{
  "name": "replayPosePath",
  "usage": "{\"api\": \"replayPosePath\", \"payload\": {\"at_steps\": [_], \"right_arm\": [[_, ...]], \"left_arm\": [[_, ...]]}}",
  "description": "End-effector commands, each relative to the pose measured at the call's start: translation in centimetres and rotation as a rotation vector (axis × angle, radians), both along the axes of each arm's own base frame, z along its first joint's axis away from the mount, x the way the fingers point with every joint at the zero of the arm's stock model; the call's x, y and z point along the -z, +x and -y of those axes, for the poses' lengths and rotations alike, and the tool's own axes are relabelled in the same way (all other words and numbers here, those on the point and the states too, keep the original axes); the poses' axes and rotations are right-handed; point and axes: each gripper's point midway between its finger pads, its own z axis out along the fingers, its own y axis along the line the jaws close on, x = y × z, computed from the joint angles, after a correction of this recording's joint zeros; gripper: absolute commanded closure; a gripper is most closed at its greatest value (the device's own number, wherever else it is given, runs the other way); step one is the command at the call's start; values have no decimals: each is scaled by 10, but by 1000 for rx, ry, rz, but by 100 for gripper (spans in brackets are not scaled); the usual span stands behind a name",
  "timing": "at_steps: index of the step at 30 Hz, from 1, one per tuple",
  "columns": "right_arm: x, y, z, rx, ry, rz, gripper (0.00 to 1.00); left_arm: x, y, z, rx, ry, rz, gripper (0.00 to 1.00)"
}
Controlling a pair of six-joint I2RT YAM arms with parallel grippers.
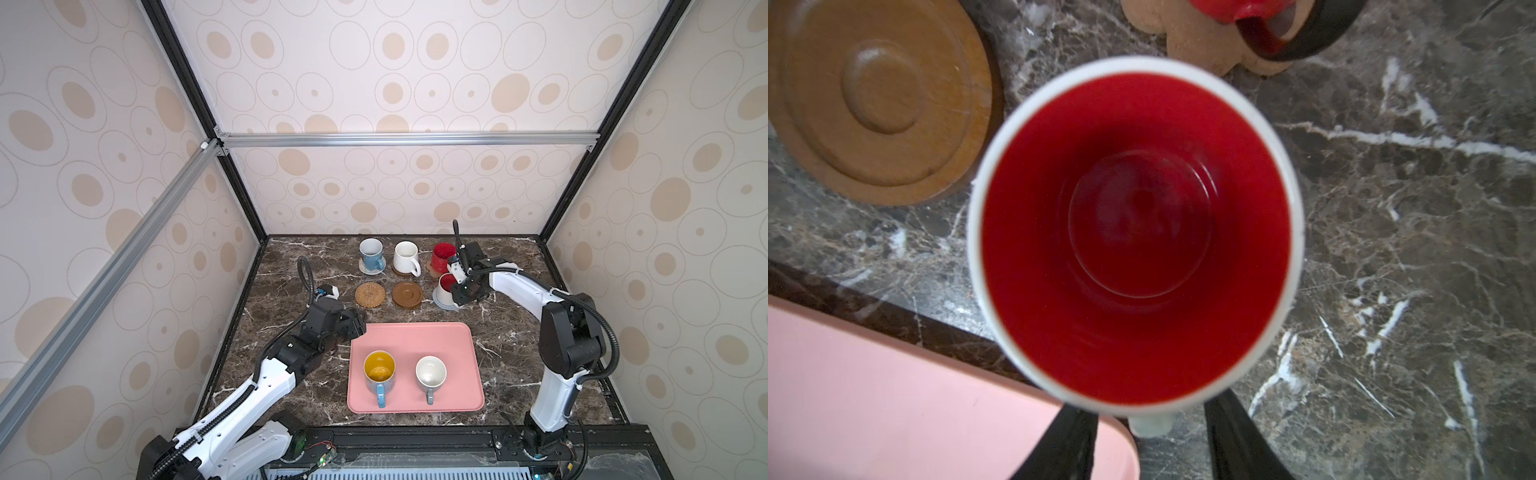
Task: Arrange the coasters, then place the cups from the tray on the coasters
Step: 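Open the right gripper and raise it away from the red-inside mug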
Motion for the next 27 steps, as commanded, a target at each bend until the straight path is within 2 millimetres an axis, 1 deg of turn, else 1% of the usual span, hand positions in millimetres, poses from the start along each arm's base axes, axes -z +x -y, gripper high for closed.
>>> {"api": "replayPosePath", "payload": {"at_steps": [1, 7, 12, 18, 27], "right_arm": [[-35, -4, 1, 12, 35, 52, 53], [-64, -14, 3, 38, 73, 94, 51], [-76, -29, 10, 63, 71, 85, 51], [-82, -49, 17, 113, 79, 61, 51], [-83, -78, 12, 138, 166, 13, 50]], "left_arm": [[-4, 2, -3, -19, -11, 14, 32], [-1, 4, 0, -13, -8, 5, 32], [0, 5, 0, -11, -6, 4, 32], [1, 6, 1, -8, -4, 2, 32], [2, 10, 5, 8, 9, -4, 32]]}}
